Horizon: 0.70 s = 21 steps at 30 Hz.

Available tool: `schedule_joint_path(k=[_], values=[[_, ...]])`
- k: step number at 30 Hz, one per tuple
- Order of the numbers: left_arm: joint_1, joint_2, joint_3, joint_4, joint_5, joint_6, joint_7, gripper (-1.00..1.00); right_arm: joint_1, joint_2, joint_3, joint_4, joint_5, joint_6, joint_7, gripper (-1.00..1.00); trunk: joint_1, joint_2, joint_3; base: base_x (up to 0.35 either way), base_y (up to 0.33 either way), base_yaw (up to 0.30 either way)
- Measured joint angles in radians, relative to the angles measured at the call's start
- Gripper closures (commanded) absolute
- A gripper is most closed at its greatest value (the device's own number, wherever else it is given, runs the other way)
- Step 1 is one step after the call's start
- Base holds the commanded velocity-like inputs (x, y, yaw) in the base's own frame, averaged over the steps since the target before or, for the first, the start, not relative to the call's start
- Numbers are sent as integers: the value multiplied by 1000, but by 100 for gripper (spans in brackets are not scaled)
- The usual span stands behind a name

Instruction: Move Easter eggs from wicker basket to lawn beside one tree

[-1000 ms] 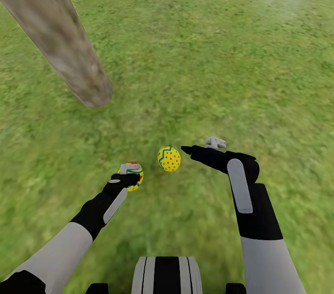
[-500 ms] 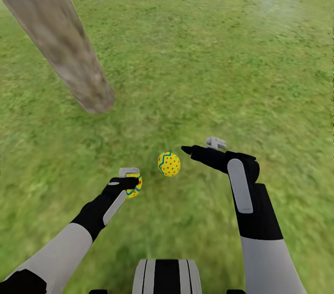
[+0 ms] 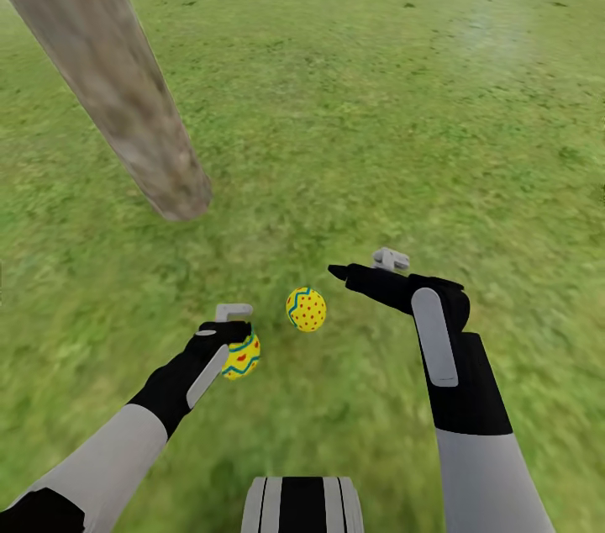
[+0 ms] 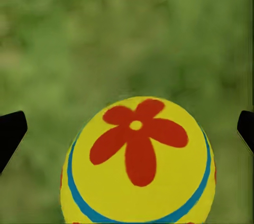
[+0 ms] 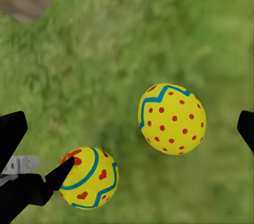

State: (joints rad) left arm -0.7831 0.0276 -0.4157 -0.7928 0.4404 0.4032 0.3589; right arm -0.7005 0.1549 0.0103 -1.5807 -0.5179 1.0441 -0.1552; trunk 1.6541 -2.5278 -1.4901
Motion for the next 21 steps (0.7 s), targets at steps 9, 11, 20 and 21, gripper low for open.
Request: schedule_joint_path(k=[9, 11, 20, 21], values=[[0, -4, -3, 8, -1, 20, -4, -100, 0, 0, -2, 1, 0, 0, -1, -100, -3, 1, 23, 0, 0, 0], [0, -4, -1, 8, -1, 43, -4, -100, 0, 0, -2, 3, 0, 0, -2, -100, -4, 2, 31, 0, 0, 0], [0, -5, 2, 0, 0, 86, -4, -100, 3, 0, -6, 5, 0, 0, -3, -100, -7, 4, 66, -122, 0, 0], [0, -5, 2, 0, 0, 86, -4, -100, 3, -1, -7, 5, 0, 0, -3, -100, -8, 4, 70, -131, 0, 0]])
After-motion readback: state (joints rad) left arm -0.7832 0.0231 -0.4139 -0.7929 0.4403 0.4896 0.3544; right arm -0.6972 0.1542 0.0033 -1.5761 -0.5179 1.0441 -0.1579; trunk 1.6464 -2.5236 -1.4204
